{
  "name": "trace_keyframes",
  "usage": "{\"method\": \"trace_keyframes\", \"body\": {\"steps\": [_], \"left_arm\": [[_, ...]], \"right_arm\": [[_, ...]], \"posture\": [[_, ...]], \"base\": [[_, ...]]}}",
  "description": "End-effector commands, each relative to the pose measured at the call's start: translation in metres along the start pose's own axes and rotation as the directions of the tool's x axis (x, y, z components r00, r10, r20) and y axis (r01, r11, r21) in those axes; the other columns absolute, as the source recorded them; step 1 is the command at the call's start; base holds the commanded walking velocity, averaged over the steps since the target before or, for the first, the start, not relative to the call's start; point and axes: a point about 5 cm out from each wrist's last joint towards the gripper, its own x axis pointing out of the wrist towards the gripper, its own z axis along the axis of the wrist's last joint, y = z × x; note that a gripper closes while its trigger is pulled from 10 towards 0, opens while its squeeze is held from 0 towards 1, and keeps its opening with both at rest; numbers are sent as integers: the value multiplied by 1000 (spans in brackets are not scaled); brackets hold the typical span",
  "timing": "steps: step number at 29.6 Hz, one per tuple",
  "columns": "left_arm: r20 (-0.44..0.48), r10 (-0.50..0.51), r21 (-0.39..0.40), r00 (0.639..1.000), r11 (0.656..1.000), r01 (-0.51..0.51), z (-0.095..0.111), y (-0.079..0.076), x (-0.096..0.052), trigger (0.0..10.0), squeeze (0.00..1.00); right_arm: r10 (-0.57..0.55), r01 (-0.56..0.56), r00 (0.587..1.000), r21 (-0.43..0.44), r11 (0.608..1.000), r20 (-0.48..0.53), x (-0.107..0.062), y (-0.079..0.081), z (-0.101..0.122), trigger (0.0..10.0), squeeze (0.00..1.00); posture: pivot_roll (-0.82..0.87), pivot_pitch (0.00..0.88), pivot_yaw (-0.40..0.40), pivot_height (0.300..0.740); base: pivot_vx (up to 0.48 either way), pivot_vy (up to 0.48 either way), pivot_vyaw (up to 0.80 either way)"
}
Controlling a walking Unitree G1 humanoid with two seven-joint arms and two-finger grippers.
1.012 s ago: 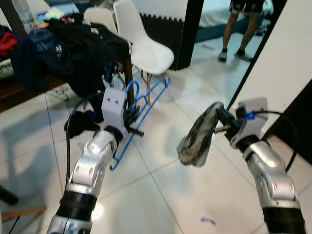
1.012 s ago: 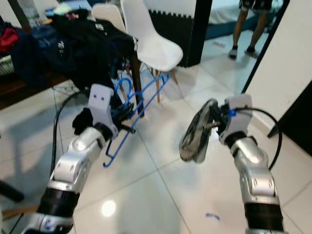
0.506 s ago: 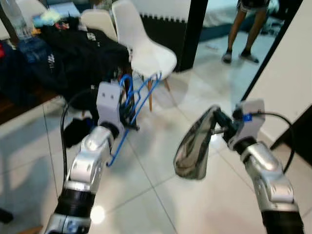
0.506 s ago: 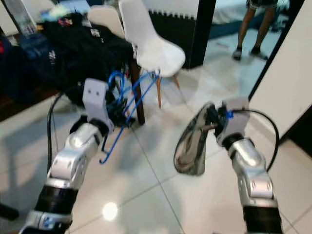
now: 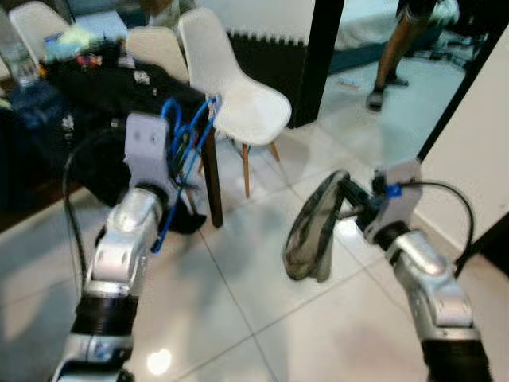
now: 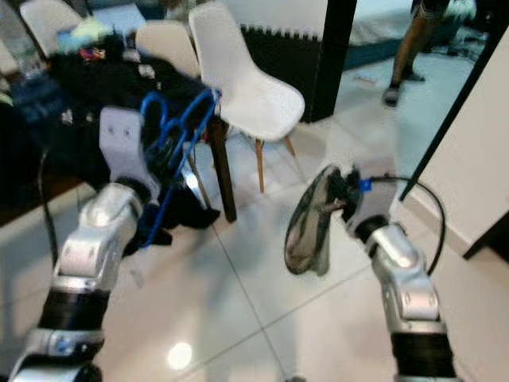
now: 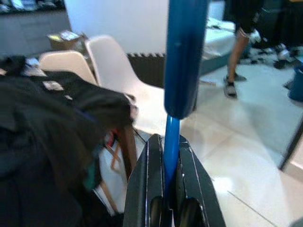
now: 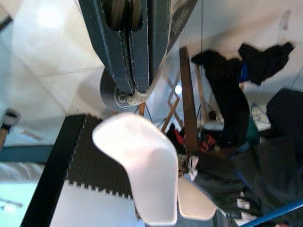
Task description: Hang hanger
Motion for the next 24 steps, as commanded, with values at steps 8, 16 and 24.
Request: {"method": "trace_keyframes", "body": {"steps": [8, 16, 24], "left_arm": [[-13, 32, 17, 999, 999, -32, -5, 4, -7, 10000, 0], [-53, -8, -11, 999, 1000, 8, -17, -14, -12, 10000, 0], [-82, -12, -6, 997, 1000, 11, -26, -16, -18, 10000, 0]], "right_arm": [[38, -38, 999, -3, 999, -3, 1, 10, 0, 10000, 0], [30, -30, 1000, -15, 999, -3, 3, 9, 1, 10000, 0], [26, -26, 1000, 5, 1000, -3, 3, 10, 0, 10000, 0]], "posture": [[79, 134, -12, 740], [75, 132, -9, 740], [80, 131, -8, 740]], "base": [[480, 0, 800], [480, 0, 425], [480, 0, 0]]}}
